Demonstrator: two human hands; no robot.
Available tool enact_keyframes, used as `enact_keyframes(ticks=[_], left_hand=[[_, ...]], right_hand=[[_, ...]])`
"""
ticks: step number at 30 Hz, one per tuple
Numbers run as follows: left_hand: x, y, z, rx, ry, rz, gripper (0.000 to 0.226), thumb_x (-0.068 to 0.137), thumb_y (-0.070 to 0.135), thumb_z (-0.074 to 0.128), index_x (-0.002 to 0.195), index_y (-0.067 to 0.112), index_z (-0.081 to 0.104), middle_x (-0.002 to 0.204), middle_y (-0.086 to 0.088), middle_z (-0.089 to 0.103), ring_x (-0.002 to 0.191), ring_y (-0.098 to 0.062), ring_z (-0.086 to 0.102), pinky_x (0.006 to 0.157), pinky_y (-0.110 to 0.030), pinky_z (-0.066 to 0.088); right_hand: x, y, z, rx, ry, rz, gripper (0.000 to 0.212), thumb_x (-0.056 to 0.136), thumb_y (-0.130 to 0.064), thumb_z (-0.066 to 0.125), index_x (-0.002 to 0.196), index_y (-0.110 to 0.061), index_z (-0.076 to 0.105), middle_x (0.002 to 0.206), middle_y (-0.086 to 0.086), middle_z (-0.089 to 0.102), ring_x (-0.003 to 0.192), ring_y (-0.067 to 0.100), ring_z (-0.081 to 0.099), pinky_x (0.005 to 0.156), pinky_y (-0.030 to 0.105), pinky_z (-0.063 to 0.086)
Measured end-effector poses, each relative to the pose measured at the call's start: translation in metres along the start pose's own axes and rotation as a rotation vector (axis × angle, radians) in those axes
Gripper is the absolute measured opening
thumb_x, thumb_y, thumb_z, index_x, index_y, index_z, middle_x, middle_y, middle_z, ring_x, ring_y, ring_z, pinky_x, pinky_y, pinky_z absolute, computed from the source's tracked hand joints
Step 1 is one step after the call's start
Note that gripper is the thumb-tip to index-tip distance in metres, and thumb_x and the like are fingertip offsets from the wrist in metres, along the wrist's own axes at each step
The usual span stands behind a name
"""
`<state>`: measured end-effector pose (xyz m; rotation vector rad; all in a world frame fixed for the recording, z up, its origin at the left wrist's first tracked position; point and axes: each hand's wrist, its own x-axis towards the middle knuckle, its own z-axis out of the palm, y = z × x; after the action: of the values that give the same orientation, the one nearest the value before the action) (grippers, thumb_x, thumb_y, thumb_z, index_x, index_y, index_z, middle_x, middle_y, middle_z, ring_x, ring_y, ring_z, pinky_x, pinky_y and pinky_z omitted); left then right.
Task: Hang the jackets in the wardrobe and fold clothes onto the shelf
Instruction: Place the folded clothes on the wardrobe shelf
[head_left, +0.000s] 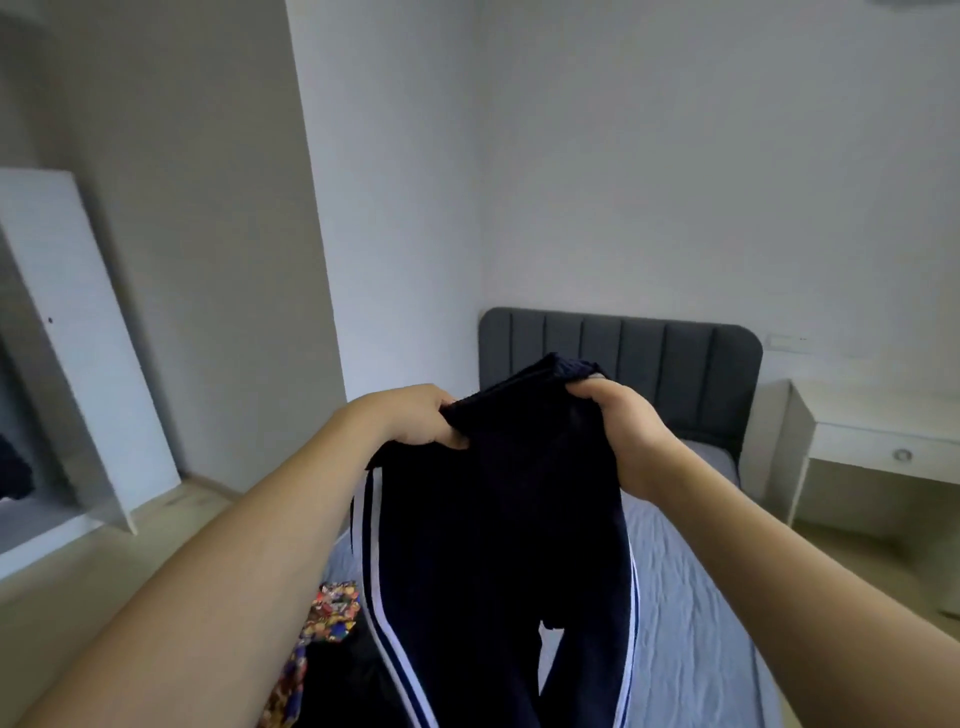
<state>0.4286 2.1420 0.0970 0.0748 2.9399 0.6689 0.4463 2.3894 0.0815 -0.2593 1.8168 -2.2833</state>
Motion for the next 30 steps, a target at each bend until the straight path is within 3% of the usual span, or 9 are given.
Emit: enact_keyframes(ticks=[3, 7, 10, 16, 20, 22, 25, 28, 30], left_hand=[[-0.024, 0.034, -0.006, 0.422, 0.379, -0.144, 0.033, 0.078, 0.057, 0.067, 0.085, 0.025, 0.061, 0.085, 0.004, 0.065, 0.08, -0.019, 0.059, 0.078, -0.035, 0.036], [-0.049, 0.07, -0.04, 0.707, 0.883, -0.194, 0.005, 0.084, 0.018, 0.055, 0.083, 0.021, 0.051, 0.09, -0.002, 0.065, 0.086, -0.027, 0.054, 0.077, -0.039, 0.024], [-0.052, 0.106, -0.068, 0.721, 1.034, -0.159, 0.015, 0.081, 0.008, 0.052, 0.088, 0.019, 0.047, 0.096, -0.006, 0.063, 0.095, -0.032, 0.057, 0.075, -0.04, 0.027], [-0.003, 0.162, -0.049, 0.887, 0.86, -0.172, 0.009, 0.079, 0.013, 0.056, 0.084, 0.021, 0.053, 0.082, -0.001, 0.057, 0.09, -0.027, 0.051, 0.082, -0.038, 0.028], [0.062, 0.176, 0.022, 1.089, 0.658, -0.136, 0.008, 0.082, 0.024, 0.061, 0.079, 0.024, 0.053, 0.081, 0.003, 0.054, 0.088, -0.023, 0.048, 0.086, -0.037, 0.031], [0.111, 0.177, 0.073, 1.18, 0.546, -0.128, 0.006, 0.082, 0.021, 0.06, 0.086, 0.024, 0.058, 0.094, 0.001, 0.057, 0.091, -0.023, 0.048, 0.084, -0.036, 0.033], [0.196, 0.17, 0.171, 1.248, 0.308, -0.184, 0.022, 0.083, 0.013, 0.057, 0.103, 0.023, 0.063, 0.098, -0.001, 0.051, 0.086, -0.02, 0.047, 0.073, -0.033, 0.03], [0.276, 0.148, 0.278, 1.128, 0.108, -0.264, 0.033, 0.084, 0.008, 0.056, 0.115, 0.019, 0.063, 0.108, -0.001, 0.052, 0.08, -0.019, 0.047, 0.061, -0.029, 0.032], [0.338, 0.13, 0.357, 1.045, 0.043, -0.302, 0.037, 0.084, 0.004, 0.058, 0.119, 0.015, 0.062, 0.116, -0.005, 0.053, 0.082, -0.02, 0.055, 0.061, -0.03, 0.037]], right_hand=[[-0.023, -0.011, -0.007, 0.163, -0.12, 0.005, 0.029, 0.09, -0.029, 0.056, 0.067, -0.025, 0.074, 0.086, 0.004, 0.075, 0.074, 0.023, 0.073, 0.062, 0.036, 0.057], [-0.047, -0.051, 0.004, 0.343, -0.276, -0.077, 0.022, 0.091, -0.032, 0.055, 0.096, -0.024, 0.075, 0.108, 0.005, 0.073, 0.093, 0.024, 0.072, 0.074, 0.038, 0.059], [-0.054, -0.077, -0.001, 0.462, -0.342, -0.1, 0.034, 0.093, -0.036, 0.053, 0.114, -0.016, 0.07, 0.116, 0.009, 0.07, 0.102, 0.027, 0.069, 0.079, 0.038, 0.058], [-0.043, -0.066, -0.078, 0.516, -0.189, -0.09, 0.043, 0.095, -0.038, 0.049, 0.127, -0.012, 0.062, 0.123, 0.012, 0.067, 0.111, 0.03, 0.065, 0.091, 0.042, 0.052], [-0.013, -0.014, -0.156, 0.422, -0.006, 0.006, 0.031, 0.096, -0.034, 0.052, 0.097, -0.017, 0.078, 0.108, 0.008, 0.073, 0.095, 0.025, 0.072, 0.07, 0.038, 0.059], [0.012, 0.025, -0.198, 0.315, 0.069, 0.068, 0.032, 0.097, -0.033, 0.053, 0.086, -0.021, 0.079, 0.101, 0.004, 0.075, 0.088, 0.022, 0.073, 0.068, 0.036, 0.059], [0.061, 0.102, -0.267, 0.099, 0.156, 0.142, 0.025, 0.098, -0.033, 0.054, 0.099, -0.016, 0.072, 0.094, 0.005, 0.076, 0.084, 0.02, 0.073, 0.072, 0.034, 0.056], [0.113, 0.19, -0.338, -0.108, 0.194, 0.241, 0.026, 0.097, -0.035, 0.055, 0.099, -0.014, 0.069, 0.084, 0.001, 0.076, 0.074, 0.014, 0.073, 0.054, 0.019, 0.053], [0.159, 0.257, -0.395, -0.21, 0.196, 0.321, 0.027, 0.096, -0.037, 0.056, 0.098, -0.013, 0.069, 0.088, 0.003, 0.076, 0.081, 0.018, 0.072, 0.064, 0.026, 0.056]])
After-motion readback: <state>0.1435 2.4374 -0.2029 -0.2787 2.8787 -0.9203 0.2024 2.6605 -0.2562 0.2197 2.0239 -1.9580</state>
